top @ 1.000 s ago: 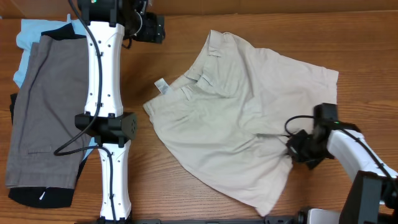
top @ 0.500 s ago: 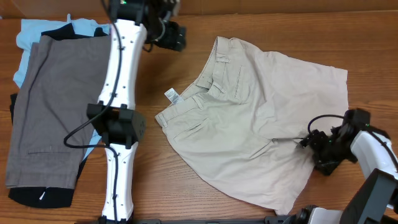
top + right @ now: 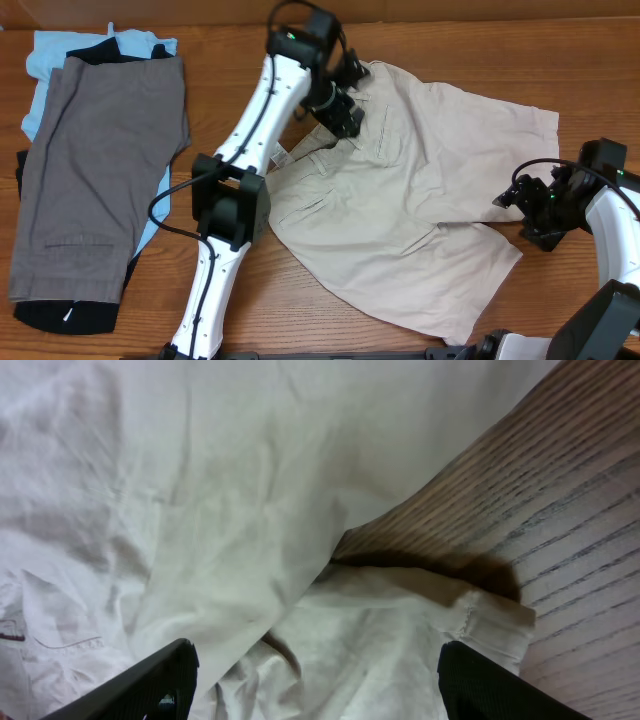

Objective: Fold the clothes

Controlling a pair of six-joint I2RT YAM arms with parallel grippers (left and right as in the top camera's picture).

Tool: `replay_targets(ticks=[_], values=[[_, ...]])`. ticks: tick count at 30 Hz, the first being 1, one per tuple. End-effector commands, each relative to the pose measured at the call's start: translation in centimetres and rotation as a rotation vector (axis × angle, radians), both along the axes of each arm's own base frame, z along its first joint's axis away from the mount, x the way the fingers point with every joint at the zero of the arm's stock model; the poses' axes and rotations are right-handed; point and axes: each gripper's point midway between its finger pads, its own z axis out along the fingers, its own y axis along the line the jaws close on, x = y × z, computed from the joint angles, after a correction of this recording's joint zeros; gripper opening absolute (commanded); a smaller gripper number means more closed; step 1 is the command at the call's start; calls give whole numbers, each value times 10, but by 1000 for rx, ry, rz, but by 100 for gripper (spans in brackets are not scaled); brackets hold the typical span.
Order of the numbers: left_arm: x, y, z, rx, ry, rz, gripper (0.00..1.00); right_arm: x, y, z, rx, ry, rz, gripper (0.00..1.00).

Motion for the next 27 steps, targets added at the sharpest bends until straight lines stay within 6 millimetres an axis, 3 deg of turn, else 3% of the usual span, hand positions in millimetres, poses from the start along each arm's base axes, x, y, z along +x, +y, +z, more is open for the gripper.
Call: replay_targets(ticks=[1,6,9,14,16,17,18,20,23,27], values=[[-10,4,-12,22,15,-51,86,6,-3,8,-13,-37,21,80],[-17,0,-29,10,50,-57,80,7,-3,8,-15,-39,25,80],[-16,-4,-35,-3,44,-61,62,7,-3,8,-17,-42,25,80],[-17,-13,-33,-47,48,-72,47,8,-4,8,-17,-43,25,80],[-17,-16,-33,-54,43,-78,35,8,-4,8,-18,-45,26,80],[-17,-17,-33,-55,39,-80,24,8,-4,8,-18,-45,26,80],[-16,-18,-33,-52,32,-80,5,8,-4,8,-18,-45,26,80],[-14,-17,-32,-52,32,-63,4,8,-4,8,-18,-45,26,80],[12,12,-29,17,4,93,4,8,-3,8,-17,-46,26,80],[50,71,-20,99,-36,355,4,9,-4,8,-19,-50,26,81]])
